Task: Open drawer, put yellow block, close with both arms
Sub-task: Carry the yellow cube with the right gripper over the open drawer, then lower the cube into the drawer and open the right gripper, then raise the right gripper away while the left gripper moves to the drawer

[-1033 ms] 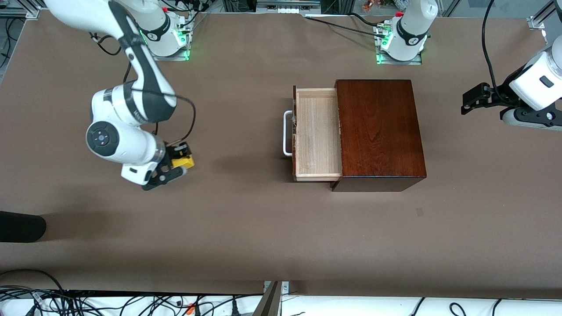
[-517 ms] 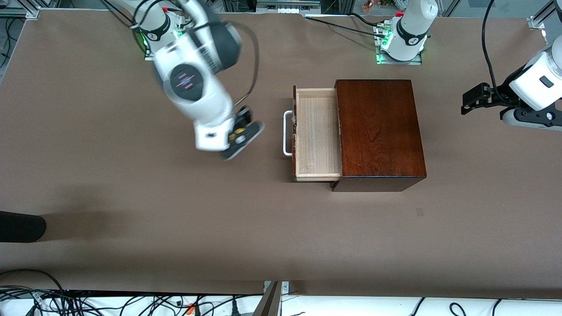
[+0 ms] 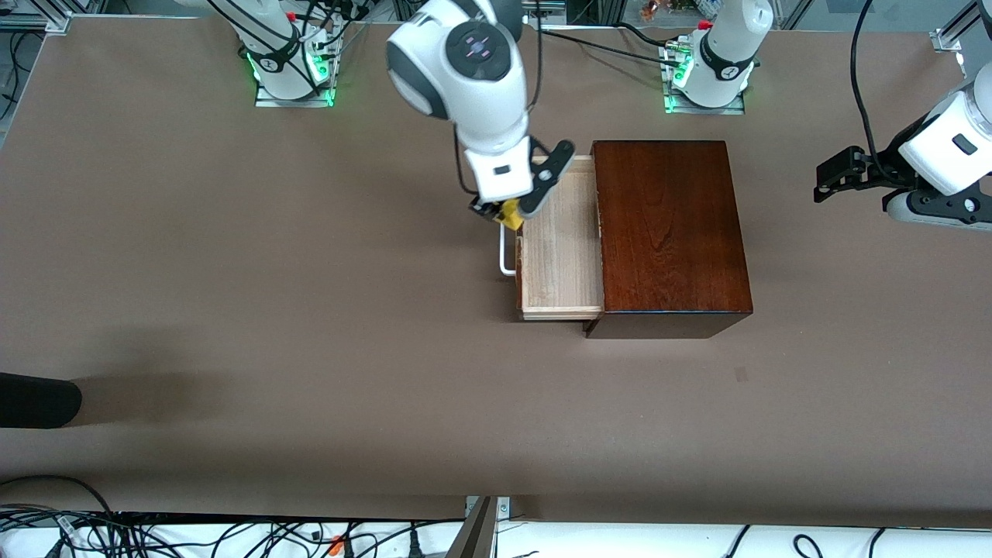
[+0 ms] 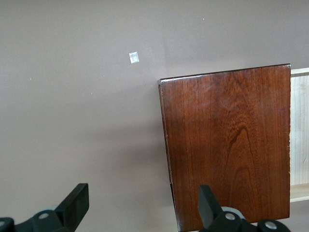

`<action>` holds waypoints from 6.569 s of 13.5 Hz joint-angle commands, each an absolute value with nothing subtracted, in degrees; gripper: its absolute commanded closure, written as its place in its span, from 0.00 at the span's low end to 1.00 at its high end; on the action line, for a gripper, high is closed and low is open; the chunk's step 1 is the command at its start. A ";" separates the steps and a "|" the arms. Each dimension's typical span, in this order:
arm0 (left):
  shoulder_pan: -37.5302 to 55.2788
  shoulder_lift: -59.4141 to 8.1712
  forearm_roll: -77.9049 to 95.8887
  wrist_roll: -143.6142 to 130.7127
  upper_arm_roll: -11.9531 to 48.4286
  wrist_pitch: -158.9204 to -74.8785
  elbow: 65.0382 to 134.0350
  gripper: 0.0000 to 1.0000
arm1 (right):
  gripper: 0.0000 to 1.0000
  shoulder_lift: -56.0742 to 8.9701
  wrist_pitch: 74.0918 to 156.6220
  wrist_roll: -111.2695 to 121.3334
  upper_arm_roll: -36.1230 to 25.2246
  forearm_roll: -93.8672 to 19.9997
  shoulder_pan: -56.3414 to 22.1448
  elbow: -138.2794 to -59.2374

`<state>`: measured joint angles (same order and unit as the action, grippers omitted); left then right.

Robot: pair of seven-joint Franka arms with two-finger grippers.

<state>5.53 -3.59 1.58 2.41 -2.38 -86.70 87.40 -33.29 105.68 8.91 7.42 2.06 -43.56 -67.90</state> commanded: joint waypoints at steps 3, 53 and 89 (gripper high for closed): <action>5.63 -3.43 1.85 3.52 -2.55 -86.75 87.63 0.00 | 0.63 -37.87 107.65 9.93 6.77 7.27 -49.38 -63.02; 5.63 -4.13 1.93 3.52 -2.46 -86.92 87.63 0.00 | 0.00 -36.23 97.92 30.67 6.33 4.04 -39.57 -58.18; 37.79 -28.89 5.54 38.82 5.71 -104.68 74.91 0.00 | 0.00 -1.49 89.12 2.55 -7.21 -3.35 -14.15 -90.18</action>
<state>35.84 -23.35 5.20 32.46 6.68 -105.36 81.77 -1.86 89.55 4.19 -7.30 -3.95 -14.37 -90.23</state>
